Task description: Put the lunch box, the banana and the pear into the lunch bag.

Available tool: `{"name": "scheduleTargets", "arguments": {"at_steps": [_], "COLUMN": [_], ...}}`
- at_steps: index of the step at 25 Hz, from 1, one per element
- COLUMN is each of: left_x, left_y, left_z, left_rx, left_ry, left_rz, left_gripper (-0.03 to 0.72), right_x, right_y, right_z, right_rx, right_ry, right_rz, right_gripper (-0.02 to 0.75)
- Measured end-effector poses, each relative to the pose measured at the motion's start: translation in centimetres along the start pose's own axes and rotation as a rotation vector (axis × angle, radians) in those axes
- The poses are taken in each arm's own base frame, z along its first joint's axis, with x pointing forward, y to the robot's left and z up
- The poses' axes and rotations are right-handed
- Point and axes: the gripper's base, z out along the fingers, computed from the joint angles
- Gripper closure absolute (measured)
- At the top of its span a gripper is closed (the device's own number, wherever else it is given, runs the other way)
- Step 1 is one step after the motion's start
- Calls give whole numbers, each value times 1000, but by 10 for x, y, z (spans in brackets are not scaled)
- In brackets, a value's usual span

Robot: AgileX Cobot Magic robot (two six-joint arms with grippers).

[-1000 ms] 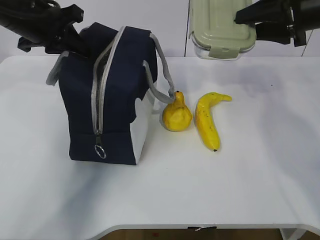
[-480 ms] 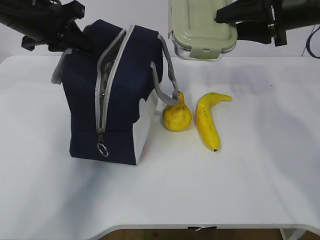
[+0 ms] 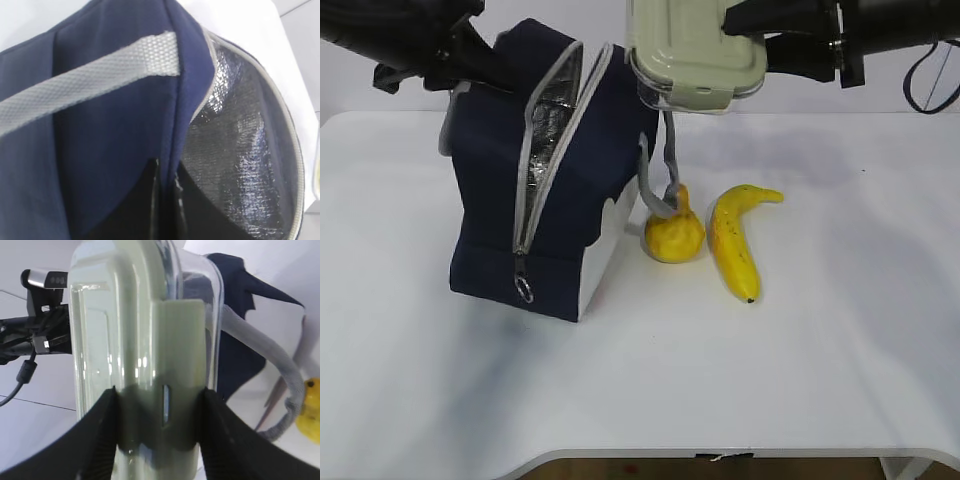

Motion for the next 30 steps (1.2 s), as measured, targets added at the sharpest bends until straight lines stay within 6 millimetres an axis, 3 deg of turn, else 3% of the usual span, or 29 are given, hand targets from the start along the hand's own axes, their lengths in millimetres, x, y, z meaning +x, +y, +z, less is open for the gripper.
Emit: {"name": "scheduleTargets", "arguments": {"at_steps": [12,20,30], "left_x": [0,-1,-2], "left_y": [-4,-7,-9], "left_z": [0,0,0], "left_rx": [46,81,99], "left_ry": [-4,-12,-22], "left_rz": [6,8,14], "left_gripper": [694,694,694], "right_x": [-1,-14,-13], "right_y": [0,18,15], "right_z": [23,32,52], "right_rx": [-53,-82,-67], "right_ry": [-9,-29,-35], "right_rz": [6,-56,-48], "right_gripper": [392,392,392]}}
